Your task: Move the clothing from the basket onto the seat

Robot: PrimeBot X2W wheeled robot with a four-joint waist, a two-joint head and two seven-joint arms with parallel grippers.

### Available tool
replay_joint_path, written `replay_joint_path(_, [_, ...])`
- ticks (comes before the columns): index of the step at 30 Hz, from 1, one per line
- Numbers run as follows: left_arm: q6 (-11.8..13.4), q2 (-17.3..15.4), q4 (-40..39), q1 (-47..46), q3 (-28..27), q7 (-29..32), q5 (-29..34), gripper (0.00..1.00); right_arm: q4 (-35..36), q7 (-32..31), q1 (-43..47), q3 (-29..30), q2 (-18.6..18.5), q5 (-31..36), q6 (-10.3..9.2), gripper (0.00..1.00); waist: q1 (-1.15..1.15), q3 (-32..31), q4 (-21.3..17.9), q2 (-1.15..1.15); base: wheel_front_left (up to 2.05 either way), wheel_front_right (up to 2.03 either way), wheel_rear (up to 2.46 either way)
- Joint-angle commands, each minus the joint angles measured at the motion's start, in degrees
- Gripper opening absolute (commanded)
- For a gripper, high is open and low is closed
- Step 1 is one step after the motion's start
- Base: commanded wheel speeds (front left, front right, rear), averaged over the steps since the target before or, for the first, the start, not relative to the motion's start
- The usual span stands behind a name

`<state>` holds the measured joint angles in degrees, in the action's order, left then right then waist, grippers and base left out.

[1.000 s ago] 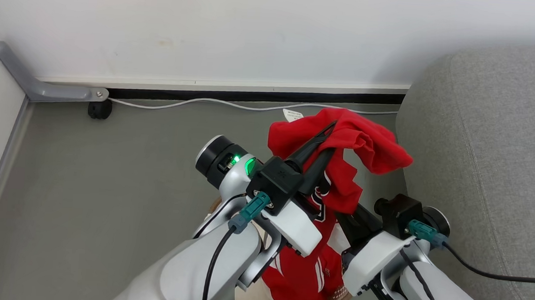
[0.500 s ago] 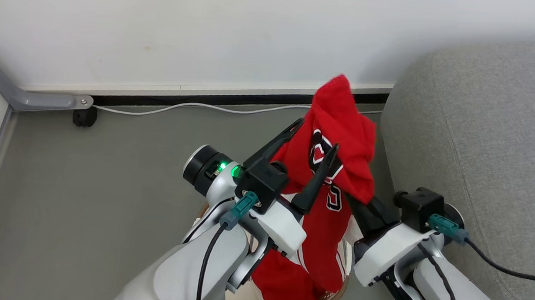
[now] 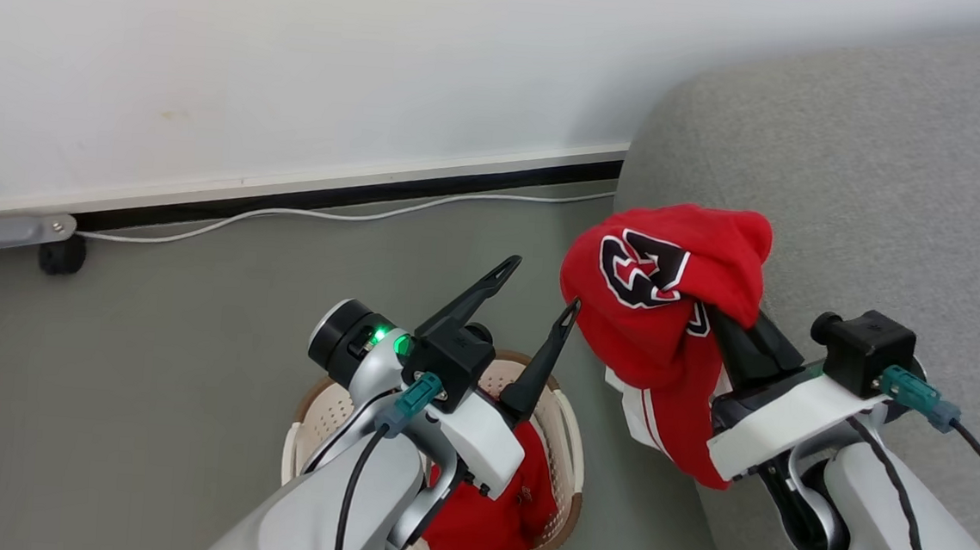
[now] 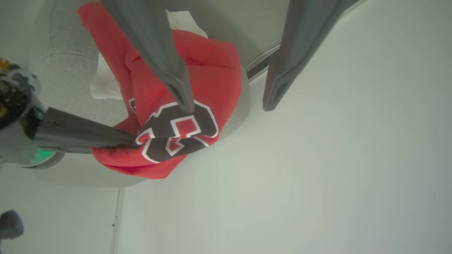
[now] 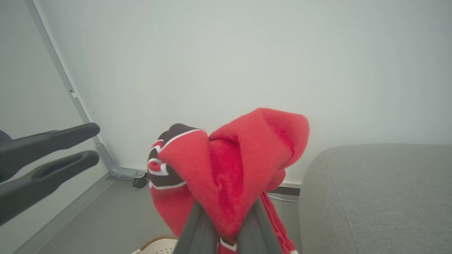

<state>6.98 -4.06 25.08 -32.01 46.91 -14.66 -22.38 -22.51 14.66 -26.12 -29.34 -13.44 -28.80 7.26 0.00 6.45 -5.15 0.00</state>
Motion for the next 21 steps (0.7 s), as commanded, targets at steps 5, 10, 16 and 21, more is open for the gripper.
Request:
replay_joint_path(5, [-1.8,-1.0,-0.2,0.6,-3.1,-0.3,1.4,1.0,3.6,0.3,-0.3,2.4,-1.0,0.3,0.23,0.0,0.0,0.0,-5.6,0.0,0.0,0.0,0.0])
replay_joint_path(10, [-3.8,-1.0,0.3,2.5,-4.2,-0.3,1.5,1.0,4.9,0.3,-0.2,3.9,-1.2,0.6,0.23,0.0,0.0,-0.3,-10.1,0.0,0.0,0.0,0.0])
replay_joint_path(16, [-6.3,-0.7,-0.5,4.9,-5.5,-0.3,1.7,1.0,5.8,0.3,0.1,5.4,-1.4,1.1,0.23,0.0,0.0,-0.6,-15.0,0.0,0.0,0.0,0.0])
replay_joint_path(21, [-8.5,-0.5,-1.1,7.3,-7.1,-0.3,1.9,1.0,6.5,0.3,0.1,7.1,-1.6,1.5,0.23,0.0,0.0,-0.6,-20.2,0.0,0.0,0.0,0.0])
